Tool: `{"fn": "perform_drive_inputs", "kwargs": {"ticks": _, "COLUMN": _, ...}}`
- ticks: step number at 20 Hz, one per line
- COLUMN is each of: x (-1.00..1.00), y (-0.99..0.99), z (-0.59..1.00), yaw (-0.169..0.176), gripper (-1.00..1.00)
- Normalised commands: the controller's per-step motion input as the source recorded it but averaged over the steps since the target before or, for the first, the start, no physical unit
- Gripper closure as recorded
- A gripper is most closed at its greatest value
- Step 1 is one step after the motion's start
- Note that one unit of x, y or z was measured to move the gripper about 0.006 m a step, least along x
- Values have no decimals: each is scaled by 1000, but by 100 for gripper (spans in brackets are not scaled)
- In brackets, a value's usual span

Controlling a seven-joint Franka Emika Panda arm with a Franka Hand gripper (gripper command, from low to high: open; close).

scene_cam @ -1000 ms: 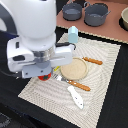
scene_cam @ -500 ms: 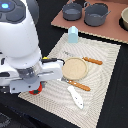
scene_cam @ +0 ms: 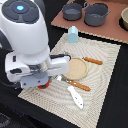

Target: Interact with the objects in diverse but meaningful ways.

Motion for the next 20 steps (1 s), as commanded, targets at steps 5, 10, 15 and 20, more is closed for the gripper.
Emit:
{"fn": "perform_drive_inputs", "kwargs": {"ticks": 5, "x": 12, "y": -266, "z": -237, "yaw": -12, "gripper": 100}}
{"fn": "perform_drive_inputs", "kwargs": {"ticks": 10, "x": -37, "y": -403, "z": -325, "yaw": -3, "gripper": 100}}
{"fn": "perform_drive_inputs", "kwargs": {"ticks": 15, "x": -35, "y": -97, "z": -603, "yaw": 19, "gripper": 100}}
{"fn": "perform_drive_inputs", "kwargs": {"ticks": 20, "x": -101, "y": -4, "z": -1000, "yaw": 73, "gripper": 100}}
